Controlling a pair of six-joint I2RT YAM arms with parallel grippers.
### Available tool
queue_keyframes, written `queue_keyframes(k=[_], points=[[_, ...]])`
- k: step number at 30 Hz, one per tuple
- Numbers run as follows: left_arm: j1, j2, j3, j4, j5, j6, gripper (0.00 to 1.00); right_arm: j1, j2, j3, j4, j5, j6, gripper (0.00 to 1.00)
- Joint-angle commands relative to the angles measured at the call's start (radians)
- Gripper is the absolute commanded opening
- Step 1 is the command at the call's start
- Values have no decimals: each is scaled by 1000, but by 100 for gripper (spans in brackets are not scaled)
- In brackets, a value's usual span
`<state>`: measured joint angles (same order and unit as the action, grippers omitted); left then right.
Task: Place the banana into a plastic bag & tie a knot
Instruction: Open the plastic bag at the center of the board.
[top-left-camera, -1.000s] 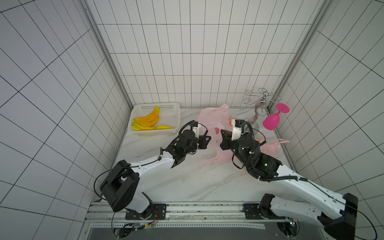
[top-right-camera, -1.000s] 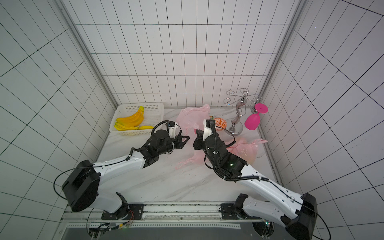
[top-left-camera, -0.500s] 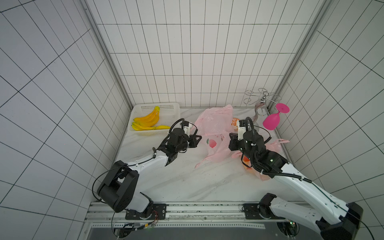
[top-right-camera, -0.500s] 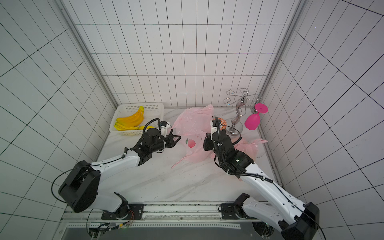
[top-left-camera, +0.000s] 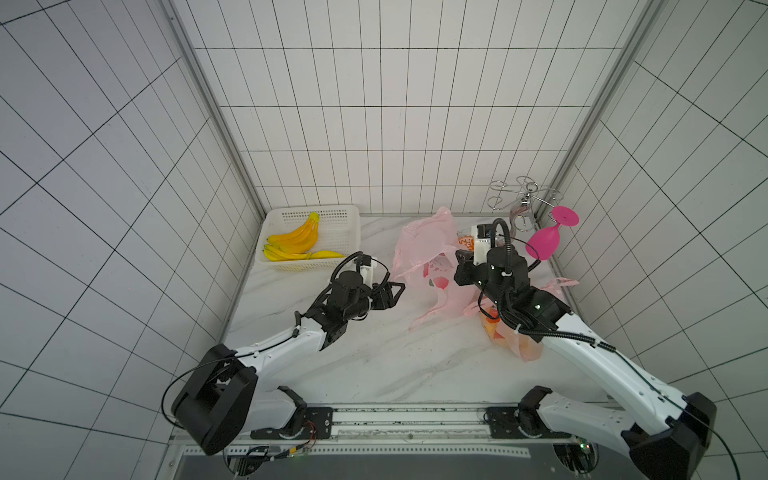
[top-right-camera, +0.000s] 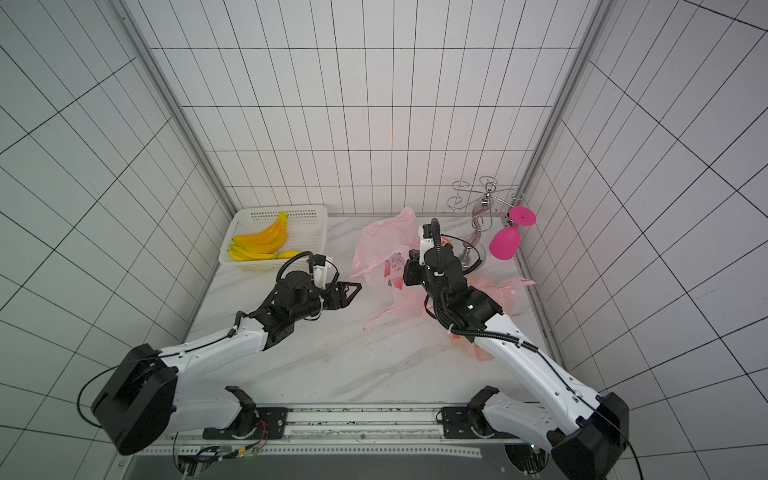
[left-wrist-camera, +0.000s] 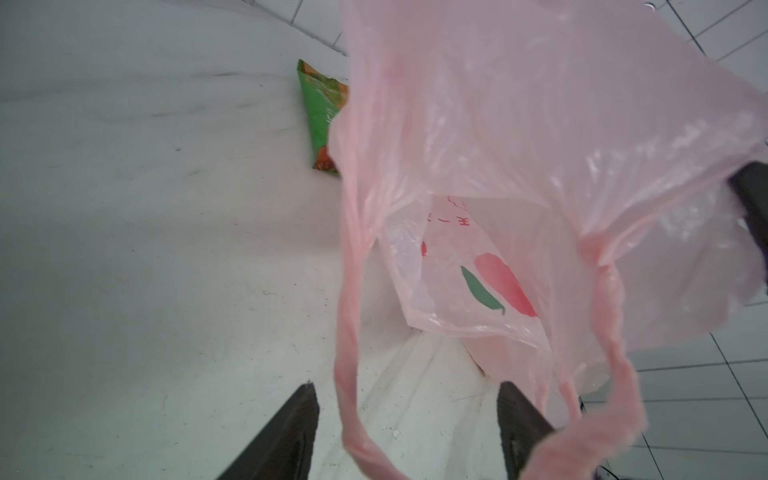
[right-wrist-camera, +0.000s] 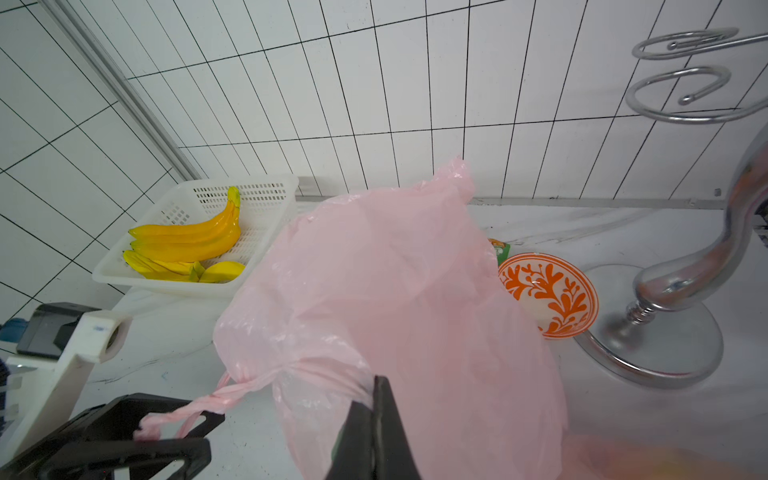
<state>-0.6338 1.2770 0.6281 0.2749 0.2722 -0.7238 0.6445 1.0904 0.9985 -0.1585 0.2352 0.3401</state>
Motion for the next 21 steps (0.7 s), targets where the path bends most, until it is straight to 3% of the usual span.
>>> queue_keyframes(k=[1, 5, 16, 19, 21], points=[[-39, 12, 18, 97, -45, -43, 78, 33, 17, 96, 51, -2, 26, 0], [-41, 101, 42, 41, -82, -62, 82, 34, 5, 83, 77, -24, 50, 0], [-48, 221, 45, 174, -61, -96, 87, 46, -30, 71, 77, -65, 76, 0], [-50, 278, 91, 180, -36, -109, 85, 48, -38, 57, 81, -67, 89, 0], [-47, 308, 105, 188, -38, -115, 77, 48, -47, 52, 78, -57, 92, 0]])
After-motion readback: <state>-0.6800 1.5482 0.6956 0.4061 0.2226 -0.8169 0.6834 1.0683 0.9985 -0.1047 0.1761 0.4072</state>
